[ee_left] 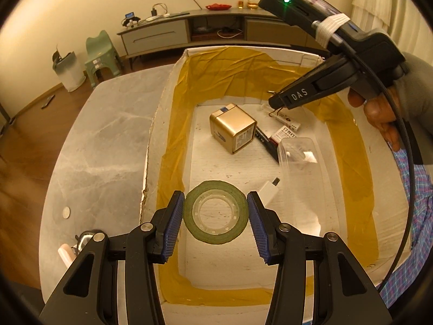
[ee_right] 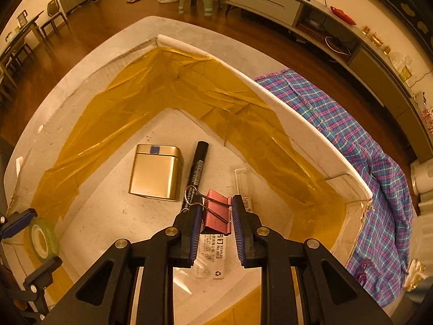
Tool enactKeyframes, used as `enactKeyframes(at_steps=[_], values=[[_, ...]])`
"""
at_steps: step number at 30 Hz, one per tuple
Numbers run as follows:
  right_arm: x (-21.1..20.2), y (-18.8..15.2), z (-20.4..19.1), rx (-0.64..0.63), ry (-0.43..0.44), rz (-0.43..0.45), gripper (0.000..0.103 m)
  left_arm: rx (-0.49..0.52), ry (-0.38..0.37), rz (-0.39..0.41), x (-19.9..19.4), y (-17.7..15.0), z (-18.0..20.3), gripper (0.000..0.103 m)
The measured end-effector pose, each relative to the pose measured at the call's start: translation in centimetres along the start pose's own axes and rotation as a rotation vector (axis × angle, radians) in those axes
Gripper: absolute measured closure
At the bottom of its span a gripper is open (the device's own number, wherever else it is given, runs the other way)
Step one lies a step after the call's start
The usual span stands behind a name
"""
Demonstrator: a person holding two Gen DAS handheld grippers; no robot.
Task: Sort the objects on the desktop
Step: 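Lower the clip and tape into the bin and open both grippers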
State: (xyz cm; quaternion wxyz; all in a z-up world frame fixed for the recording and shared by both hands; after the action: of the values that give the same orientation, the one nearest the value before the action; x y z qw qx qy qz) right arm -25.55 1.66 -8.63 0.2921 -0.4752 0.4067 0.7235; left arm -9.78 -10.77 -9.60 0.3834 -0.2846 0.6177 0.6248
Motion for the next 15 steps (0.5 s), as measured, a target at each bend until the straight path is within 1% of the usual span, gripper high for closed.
enactKeyframes(at_steps=[3, 6, 9, 15], values=[[0.19, 0.31, 0.34, 0.011, 0.010, -0.006, 0.079, 0.006, 0.009, -0.003, 0.15, -0.05, 0.06, 0.052], [0.13, 0.48, 0.27, 0.013, 0.006, -0.001, 0.074, 0.002, 0.008, -0.004, 0.16, -0.03, 0.05, 0.052], [-0.02, 0.37, 0.35, 0.023, 0.006, 0.003, 0.070, -0.010, -0.007, -0.005, 0.02, 0.02, -0.15, 0.052], [-0.29, -0.35, 0.53, 0.035, 0.007, -0.002, 0.068, -0.051, -0.044, 0.002, -0.41, 0.17, -0.81, 0.052]])
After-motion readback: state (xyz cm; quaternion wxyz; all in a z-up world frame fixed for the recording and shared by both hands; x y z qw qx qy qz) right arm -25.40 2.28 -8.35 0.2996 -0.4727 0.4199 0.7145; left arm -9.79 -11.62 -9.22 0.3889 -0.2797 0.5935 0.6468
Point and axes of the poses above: each gripper's, at about its wrist camera, not at the fingertips, and x roughly the way its jaws point, z to its right, y to its top, the point moved 2 cm from there along x, roughly the way its jaws point, and after that the axes turned 8 degrees about -y, right-handed, at the moved point
